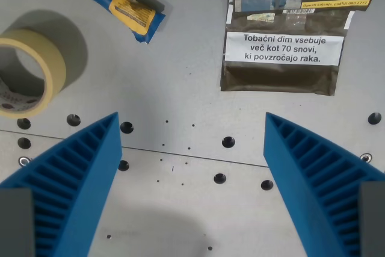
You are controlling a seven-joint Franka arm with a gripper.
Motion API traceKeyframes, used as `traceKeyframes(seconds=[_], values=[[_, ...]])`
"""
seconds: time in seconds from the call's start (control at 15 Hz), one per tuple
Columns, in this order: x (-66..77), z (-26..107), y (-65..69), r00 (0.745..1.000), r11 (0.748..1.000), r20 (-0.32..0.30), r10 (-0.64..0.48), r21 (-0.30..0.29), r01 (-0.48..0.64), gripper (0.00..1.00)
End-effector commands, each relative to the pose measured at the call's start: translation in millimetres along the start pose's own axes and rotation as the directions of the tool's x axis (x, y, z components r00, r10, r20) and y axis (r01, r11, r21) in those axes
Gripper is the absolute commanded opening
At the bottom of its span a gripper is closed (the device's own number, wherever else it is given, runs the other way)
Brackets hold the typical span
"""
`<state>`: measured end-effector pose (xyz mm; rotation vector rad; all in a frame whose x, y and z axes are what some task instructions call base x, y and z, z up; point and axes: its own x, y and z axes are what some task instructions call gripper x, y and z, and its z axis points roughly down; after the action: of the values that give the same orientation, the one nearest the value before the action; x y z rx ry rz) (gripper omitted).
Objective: Move above the blue bag
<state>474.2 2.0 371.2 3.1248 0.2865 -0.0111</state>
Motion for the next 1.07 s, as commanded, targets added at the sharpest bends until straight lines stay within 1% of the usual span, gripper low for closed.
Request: traceKeyframes(seconds=[0.07,0.33,0.6,0.87,1.07], values=[[-0.3,-1.7,0.0,1.000,1.000,-0.004,0.000,-0.001,0.000,1.00],[-0.2,-1.4,-0.2,1.000,1.000,-0.004,-0.008,0.000,0.008,1.00],[0.5,1.2,-1.4,0.999,0.999,-0.006,-0.048,0.001,0.048,1.00],[2.3,8.1,-4.7,0.993,0.994,-0.023,-0.112,0.001,0.112,1.00],[4.5,16.5,-8.9,0.983,0.984,-0.040,-0.181,-0.001,0.181,1.00]])
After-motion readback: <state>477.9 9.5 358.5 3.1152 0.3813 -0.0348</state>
